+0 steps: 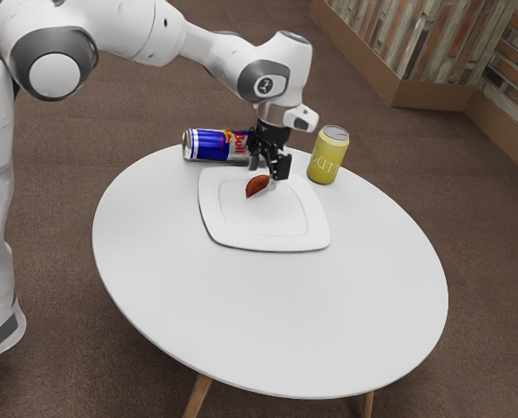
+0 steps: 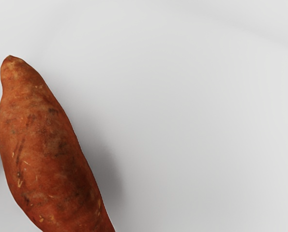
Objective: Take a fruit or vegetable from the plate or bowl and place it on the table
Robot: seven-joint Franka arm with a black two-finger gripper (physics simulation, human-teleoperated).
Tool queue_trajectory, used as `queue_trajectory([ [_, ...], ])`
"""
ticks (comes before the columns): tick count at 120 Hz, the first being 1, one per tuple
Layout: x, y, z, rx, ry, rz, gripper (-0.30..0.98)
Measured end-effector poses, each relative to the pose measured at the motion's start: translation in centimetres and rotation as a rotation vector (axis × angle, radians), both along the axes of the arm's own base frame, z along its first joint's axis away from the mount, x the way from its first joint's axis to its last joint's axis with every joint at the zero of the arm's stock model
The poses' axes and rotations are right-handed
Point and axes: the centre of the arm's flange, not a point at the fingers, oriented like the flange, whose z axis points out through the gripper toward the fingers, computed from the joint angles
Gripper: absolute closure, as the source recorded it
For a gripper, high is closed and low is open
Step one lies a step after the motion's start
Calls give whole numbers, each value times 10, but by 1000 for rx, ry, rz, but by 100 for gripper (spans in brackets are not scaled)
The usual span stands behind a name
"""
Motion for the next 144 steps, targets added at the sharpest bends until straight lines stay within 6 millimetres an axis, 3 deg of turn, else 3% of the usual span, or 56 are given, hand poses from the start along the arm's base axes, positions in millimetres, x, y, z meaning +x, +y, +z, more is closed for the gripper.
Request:
queue_trajectory([
  [27,-3,30,-6,1,-14,-5,2],
  [53,-2,42,-19,-43,-13,17,3],
  [110,-1,43,-43,-124,20,190,3],
  [144,-2,47,-41,-111,18,239,33],
])
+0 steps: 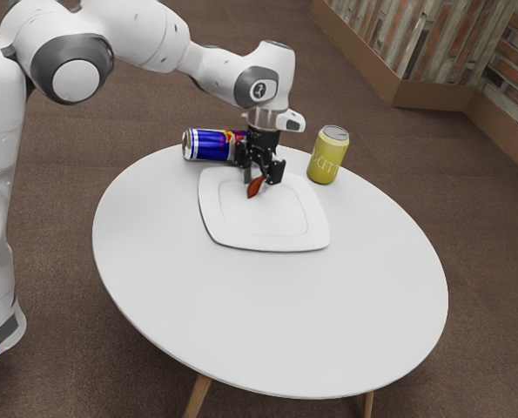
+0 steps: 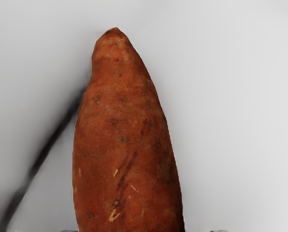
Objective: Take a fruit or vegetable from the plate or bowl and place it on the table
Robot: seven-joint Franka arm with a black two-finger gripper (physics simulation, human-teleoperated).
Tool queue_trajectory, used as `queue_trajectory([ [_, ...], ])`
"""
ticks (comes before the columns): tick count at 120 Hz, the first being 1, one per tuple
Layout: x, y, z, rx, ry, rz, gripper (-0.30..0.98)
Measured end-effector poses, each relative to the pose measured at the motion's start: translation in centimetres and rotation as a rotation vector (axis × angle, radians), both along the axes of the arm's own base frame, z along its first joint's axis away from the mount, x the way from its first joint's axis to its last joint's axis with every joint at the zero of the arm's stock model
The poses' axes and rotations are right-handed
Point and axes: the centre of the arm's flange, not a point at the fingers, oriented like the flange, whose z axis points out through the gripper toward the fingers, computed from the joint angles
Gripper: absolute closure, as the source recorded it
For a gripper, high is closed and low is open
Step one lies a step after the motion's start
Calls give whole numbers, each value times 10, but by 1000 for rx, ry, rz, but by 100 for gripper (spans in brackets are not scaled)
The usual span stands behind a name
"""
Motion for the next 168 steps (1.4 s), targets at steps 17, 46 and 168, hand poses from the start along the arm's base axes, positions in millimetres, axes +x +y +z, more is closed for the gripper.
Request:
queue_trajectory([
  [17,-1,0,-6,-4,13,20,40],
  [46,0,-1,-4,6,8,48,54],
  [168,77,-268,89,-143,-267,-73,7],
])
